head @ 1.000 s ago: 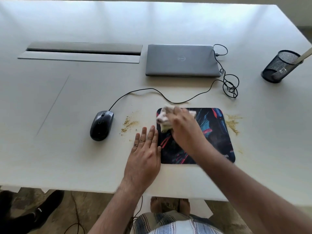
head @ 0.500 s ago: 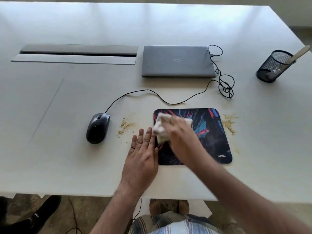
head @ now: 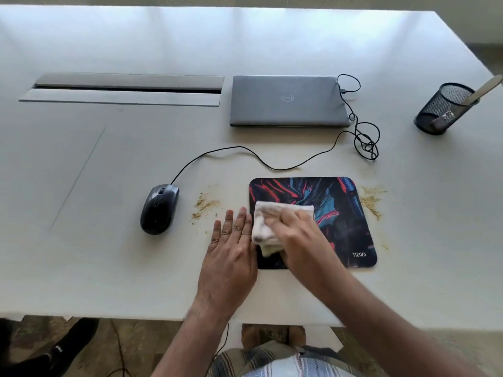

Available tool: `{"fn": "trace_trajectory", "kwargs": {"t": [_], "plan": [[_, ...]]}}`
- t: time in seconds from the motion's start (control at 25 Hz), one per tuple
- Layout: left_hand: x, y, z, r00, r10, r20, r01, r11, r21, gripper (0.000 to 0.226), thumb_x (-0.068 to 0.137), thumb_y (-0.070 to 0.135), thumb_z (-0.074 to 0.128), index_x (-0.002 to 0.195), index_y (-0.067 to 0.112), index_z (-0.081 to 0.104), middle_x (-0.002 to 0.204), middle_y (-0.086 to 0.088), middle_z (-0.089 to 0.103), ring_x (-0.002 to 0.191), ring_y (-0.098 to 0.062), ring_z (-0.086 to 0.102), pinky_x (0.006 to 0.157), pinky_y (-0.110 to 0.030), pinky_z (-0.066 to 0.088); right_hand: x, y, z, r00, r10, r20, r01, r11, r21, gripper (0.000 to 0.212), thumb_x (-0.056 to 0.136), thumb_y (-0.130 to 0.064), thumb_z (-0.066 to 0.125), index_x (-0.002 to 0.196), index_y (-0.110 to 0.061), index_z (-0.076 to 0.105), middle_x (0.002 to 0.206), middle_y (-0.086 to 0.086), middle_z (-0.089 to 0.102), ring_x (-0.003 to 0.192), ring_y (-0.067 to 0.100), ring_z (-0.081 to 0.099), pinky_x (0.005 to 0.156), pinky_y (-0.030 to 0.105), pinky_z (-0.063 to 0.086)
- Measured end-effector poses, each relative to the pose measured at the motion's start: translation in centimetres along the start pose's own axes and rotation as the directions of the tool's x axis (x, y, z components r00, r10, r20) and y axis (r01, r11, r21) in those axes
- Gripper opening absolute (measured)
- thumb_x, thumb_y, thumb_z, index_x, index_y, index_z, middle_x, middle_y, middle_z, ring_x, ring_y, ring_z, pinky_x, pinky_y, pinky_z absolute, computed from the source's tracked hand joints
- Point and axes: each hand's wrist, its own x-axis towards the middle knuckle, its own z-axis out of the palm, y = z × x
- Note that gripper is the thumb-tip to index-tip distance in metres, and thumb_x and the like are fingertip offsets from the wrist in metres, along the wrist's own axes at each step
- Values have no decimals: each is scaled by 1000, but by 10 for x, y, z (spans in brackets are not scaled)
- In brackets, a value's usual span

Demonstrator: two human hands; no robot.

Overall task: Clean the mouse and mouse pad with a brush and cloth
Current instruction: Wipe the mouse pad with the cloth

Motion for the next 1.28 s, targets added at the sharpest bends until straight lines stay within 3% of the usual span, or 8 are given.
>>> {"fn": "trace_trajectory", "kwargs": {"t": [0.12,0.28,0.56,0.72,0.84,1.0,1.16,1.28], "plan": [[0,-4,-3,1000,0,27,1,1000,-31,58,109,37,12,164,17,11,172,1,5,159,-13,-8,130,-41,8,13,13,2,1000,-15,-9,15,1000,24,47,82,2,70,128,-10,68,117,10,61,100,32,57,90,49,53],[2,-11,-9,997,46,59,-43,998,-54,59,109,37,15,164,20,2,171,8,-6,156,-4,-16,129,-34,1,67,23,2,999,34,5,-34,999,-24,42,86,4,63,125,-10,70,116,8,60,98,30,55,90,50,51],[-1,-14,-6,995,62,72,-59,997,-47,58,109,32,11,164,19,1,172,4,-6,157,-8,-13,130,-38,4,-28,-2,-4,992,-93,83,88,994,62,45,80,-11,80,124,-13,72,112,3,63,99,27,57,85,44,55],[0,-12,-7,997,68,47,-65,995,-74,58,110,36,16,165,22,1,172,6,-2,158,-7,-10,129,-36,3,24,8,0,1000,-27,5,27,1000,2,34,87,-8,65,119,-11,71,111,8,63,98,31,56,85,50,53],[-1,-14,-4,996,76,57,-73,996,-52,58,109,35,14,164,19,4,172,3,-2,158,-10,-9,129,-38,5,-6,-7,0,1000,-7,22,8,1000,-22,42,87,-10,49,123,-8,70,118,11,65,99,31,58,85,49,55],[0,-14,0,996,85,38,-84,996,-22,59,109,32,17,164,15,8,172,0,2,160,-14,-2,128,-39,6,-17,-4,-1,999,-50,-10,50,999,14,37,86,-8,58,121,-11,70,112,8,62,98,29,55,85,47,53],[1,-13,-2,998,59,27,-59,998,-16,59,108,35,14,164,16,7,173,2,2,159,-11,-6,128,-38,5,59,27,0,996,72,-55,-74,997,-36,34,84,3,65,116,-6,72,108,13,64,94,32,57,83,51,53],[0,-12,0,998,63,10,-63,998,-1,59,108,35,15,164,15,10,173,0,5,159,-13,-4,128,-39,7,38,20,-1,993,90,-70,-93,995,-40,37,88,-2,57,122,-7,69,118,10,63,101,32,57,89,49,53]]}}
